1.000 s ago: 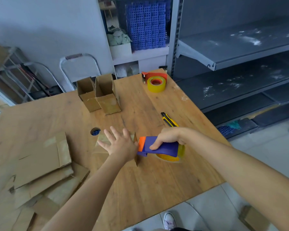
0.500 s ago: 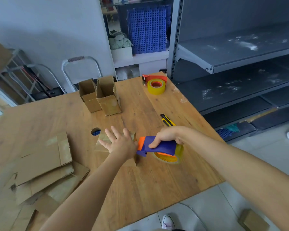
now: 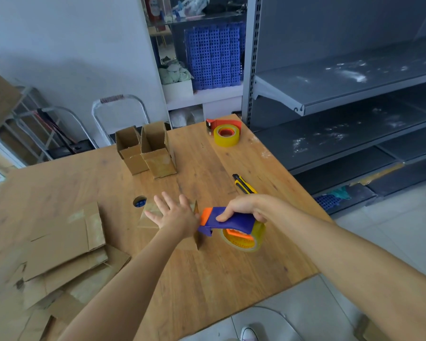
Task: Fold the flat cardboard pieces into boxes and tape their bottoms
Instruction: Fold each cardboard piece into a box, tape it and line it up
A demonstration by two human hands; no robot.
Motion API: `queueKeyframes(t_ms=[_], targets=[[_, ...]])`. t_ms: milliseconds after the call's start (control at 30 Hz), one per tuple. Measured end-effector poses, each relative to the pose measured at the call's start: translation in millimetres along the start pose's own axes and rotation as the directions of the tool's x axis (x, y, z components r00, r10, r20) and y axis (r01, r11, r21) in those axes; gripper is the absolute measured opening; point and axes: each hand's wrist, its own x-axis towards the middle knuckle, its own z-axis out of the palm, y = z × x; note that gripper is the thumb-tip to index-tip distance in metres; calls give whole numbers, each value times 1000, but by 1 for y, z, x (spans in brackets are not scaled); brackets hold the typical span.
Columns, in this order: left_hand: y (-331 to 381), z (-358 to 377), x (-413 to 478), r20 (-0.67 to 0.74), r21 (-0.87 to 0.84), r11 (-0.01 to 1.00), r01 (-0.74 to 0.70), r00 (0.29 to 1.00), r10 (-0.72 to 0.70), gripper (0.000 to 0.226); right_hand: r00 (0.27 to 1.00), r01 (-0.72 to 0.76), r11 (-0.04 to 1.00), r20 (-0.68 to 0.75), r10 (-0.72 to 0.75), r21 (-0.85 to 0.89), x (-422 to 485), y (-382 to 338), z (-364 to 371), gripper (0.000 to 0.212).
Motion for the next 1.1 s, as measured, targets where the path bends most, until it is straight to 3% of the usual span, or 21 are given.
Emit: queueKeyframes(t_ms=[167, 300, 600, 733, 900, 1000, 1100], targets=[[-6, -1, -4, -3, 12, 998, -69, 998, 69, 65, 996, 59, 998, -64, -61, -27, 4, 31, 0, 18], [-1, -4, -1, 37, -19, 997, -73, 997, 74, 53, 964, 177, 984, -199, -173, 2, 2, 28, -9, 26], [13, 30, -8, -278, 90, 994, -65, 956, 87, 28, 879, 396, 904, -352, -321, 164, 12, 57, 22, 37], [15, 31, -6, -279, 92, 993, -73, 956, 96, 41, 880, 426, 877, -328, -344, 223, 16, 70, 25, 38], [12, 20, -11, -224, -50, 992, -113, 970, 100, 53, 917, 388, 806, -274, -289, 448, 18, 82, 16, 40], [0, 6, -11, -216, -263, 946, -192, 967, 136, 61, 968, 249, 707, -187, -166, 662, 22, 89, 13, 43], [-19, 0, -14, -295, -292, 933, -213, 947, 124, 67, 993, 109, 610, -61, -99, 785, 26, 94, 15, 41]])
